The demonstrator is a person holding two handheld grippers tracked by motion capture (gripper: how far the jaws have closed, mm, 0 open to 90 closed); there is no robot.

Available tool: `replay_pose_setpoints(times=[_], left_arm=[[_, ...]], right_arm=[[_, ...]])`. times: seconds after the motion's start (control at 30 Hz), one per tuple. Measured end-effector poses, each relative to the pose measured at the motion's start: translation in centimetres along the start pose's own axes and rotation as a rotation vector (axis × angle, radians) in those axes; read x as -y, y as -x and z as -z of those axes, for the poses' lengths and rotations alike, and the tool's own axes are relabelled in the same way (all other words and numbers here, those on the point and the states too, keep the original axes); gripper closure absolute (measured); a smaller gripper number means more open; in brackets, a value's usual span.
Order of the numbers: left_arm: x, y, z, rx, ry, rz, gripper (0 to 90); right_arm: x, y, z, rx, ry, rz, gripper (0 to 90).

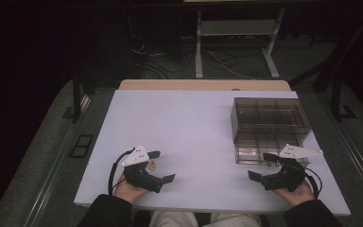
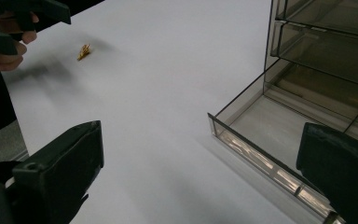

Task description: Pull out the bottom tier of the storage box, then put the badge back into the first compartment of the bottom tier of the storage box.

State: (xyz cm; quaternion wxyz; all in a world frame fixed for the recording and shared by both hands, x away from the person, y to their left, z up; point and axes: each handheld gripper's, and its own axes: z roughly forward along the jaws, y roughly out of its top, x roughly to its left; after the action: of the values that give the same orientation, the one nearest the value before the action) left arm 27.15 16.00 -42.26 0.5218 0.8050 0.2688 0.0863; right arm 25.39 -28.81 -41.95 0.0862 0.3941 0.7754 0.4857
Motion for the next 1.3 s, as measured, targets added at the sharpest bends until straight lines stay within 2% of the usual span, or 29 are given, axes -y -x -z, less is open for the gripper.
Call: replay_pose_setpoints(times=[0.2, 0.4, 0.7, 1.07, 1.3], left_arm=[[-0.3, -0.3, 0.3, -0.016, -0.003, -0.003, 0.0], [-0.9, -0.5, 1.2, -0.044, -0.012, -0.014, 0.0], [-1.8, -0.8, 2.5, -0.073, -0.024, -0.018, 0.0], [-2.4, -2.7, 2.9, -0.095, -0.082, 0.010, 0.0], [-3.3, -4.0, 3.6, -0.094, -0.086, 0.027, 0.0]], right_arm=[[0.0, 0.1, 0.3, 0.009, 0.019, 0.002, 0.2], [0.2, 0.1, 0.5, 0.010, 0.016, -0.008, 0.2], [0.2, 0.2, 0.3, 0.006, 0.008, 0.002, 0.3], [0.3, 0.1, 0.3, 0.003, -0.005, 0.012, 0.2], [0.4, 0.1, 0.4, 0.009, -0.009, 0.011, 0.2]])
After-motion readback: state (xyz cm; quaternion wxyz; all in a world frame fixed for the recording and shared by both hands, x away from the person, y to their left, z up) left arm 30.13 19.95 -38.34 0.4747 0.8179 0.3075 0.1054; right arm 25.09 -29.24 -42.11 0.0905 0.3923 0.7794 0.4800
